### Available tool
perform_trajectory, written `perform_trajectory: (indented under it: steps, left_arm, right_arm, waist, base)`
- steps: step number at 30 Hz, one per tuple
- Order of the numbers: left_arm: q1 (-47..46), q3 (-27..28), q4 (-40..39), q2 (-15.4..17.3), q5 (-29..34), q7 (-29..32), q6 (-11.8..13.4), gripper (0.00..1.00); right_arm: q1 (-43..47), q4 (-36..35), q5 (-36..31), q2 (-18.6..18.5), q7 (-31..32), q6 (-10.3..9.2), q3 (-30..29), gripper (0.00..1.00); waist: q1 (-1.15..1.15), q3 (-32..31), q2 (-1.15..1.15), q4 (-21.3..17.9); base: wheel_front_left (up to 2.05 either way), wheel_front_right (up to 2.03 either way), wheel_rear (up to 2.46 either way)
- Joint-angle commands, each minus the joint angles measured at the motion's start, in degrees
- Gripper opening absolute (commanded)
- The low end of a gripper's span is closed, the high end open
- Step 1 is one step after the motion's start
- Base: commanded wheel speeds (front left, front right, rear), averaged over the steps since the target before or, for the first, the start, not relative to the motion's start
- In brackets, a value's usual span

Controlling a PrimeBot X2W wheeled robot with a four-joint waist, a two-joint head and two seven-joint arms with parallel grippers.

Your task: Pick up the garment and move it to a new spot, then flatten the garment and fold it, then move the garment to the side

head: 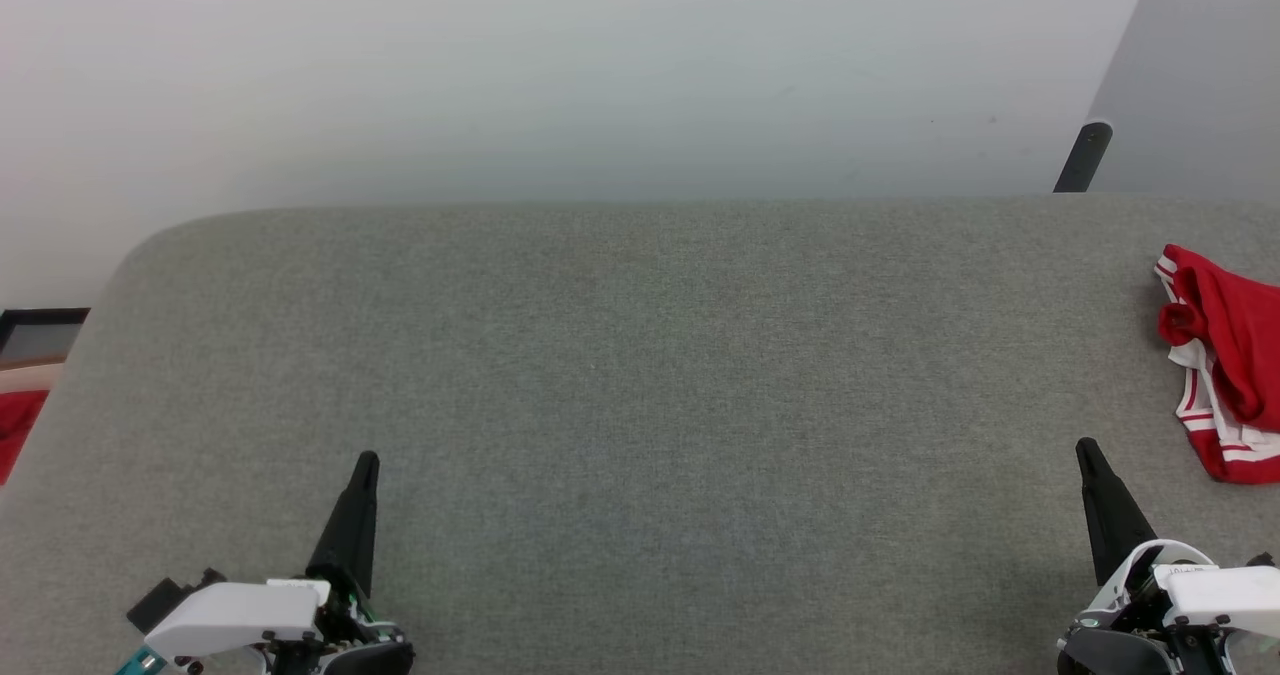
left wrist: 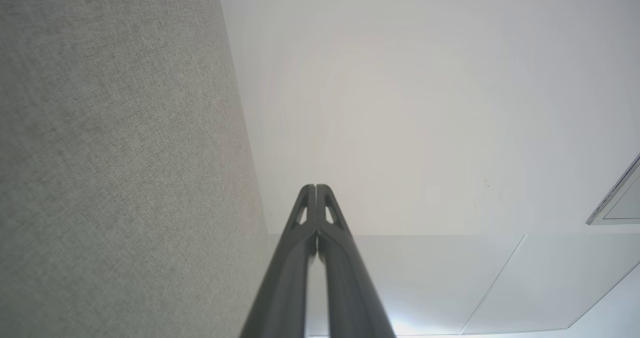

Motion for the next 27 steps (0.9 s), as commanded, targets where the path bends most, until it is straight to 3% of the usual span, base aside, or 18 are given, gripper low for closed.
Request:
perform_trajectory:
  steps: [1,27]
  left_arm:
    - [-0.5,0.1,-0.1,0.0,-0.2,0.2,-0.2,0.0]
    - [-0.5,0.1,-0.1,0.0,-0.2,0.1,-0.2,0.0]
  right_arm:
    - [-0.2,-0.1,0.2,0.1,0.1,0.0,0.0,0.0]
    - [-0.2,-0.1,0.2,0.1,0.1,0.0,0.0,0.0]
  waist:
    - [0.0,0.0,0.0,0.0]
    - [0.0,0.0,0.0,0.0]
  base:
    - [0.0,0.0,0.0]
    - [0.0,0.0,0.0]
